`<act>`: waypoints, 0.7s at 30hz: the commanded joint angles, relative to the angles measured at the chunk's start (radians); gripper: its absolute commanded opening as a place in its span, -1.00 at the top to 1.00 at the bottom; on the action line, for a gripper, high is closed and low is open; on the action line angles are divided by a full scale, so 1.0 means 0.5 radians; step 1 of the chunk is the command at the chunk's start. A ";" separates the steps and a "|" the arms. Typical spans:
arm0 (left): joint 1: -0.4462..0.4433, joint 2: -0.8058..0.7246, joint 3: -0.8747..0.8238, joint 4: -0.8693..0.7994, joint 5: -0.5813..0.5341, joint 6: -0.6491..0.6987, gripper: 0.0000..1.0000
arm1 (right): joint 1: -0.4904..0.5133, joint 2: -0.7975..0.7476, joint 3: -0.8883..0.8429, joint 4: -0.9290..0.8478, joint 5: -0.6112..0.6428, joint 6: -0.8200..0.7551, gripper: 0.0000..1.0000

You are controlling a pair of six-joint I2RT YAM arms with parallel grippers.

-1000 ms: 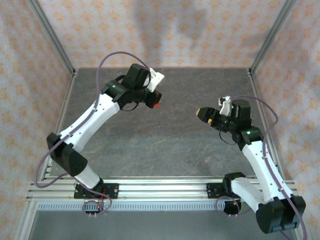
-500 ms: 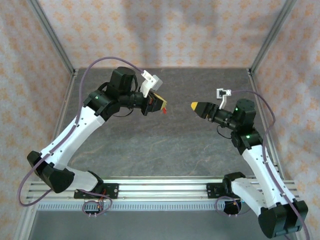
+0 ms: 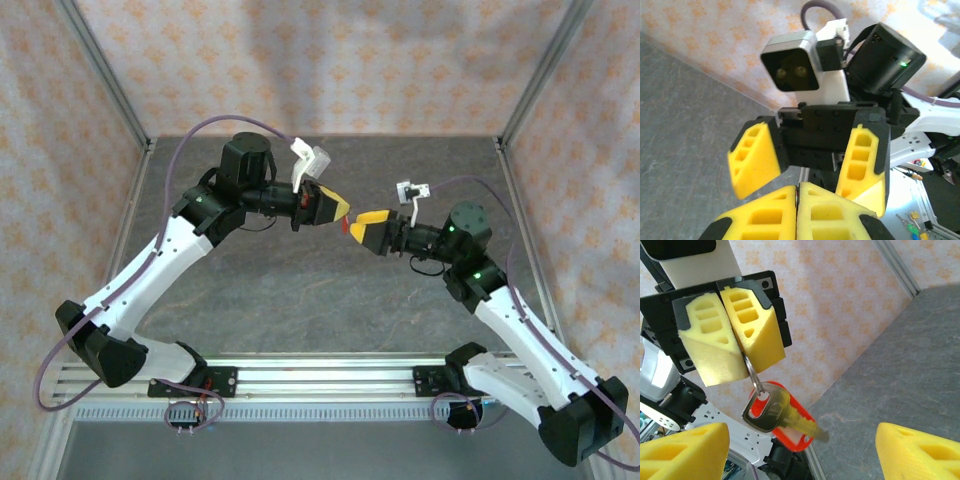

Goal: Remove the keys from the keyring

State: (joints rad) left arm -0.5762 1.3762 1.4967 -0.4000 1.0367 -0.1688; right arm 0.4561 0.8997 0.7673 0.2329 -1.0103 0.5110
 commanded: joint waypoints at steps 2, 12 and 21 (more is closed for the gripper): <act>-0.013 -0.017 -0.014 0.156 0.130 -0.097 0.86 | 0.021 0.036 0.076 0.182 0.014 -0.051 -0.63; -0.019 0.014 -0.030 0.327 0.222 -0.237 0.86 | 0.047 0.070 0.111 0.384 -0.065 0.023 -0.60; -0.020 0.038 -0.028 0.415 0.237 -0.303 0.86 | 0.094 0.048 0.150 0.384 -0.120 0.013 -0.33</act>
State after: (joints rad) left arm -0.5766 1.3861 1.4883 -0.2581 1.1198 -0.2916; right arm 0.4973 0.9409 0.8078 0.3691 -1.0409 0.5209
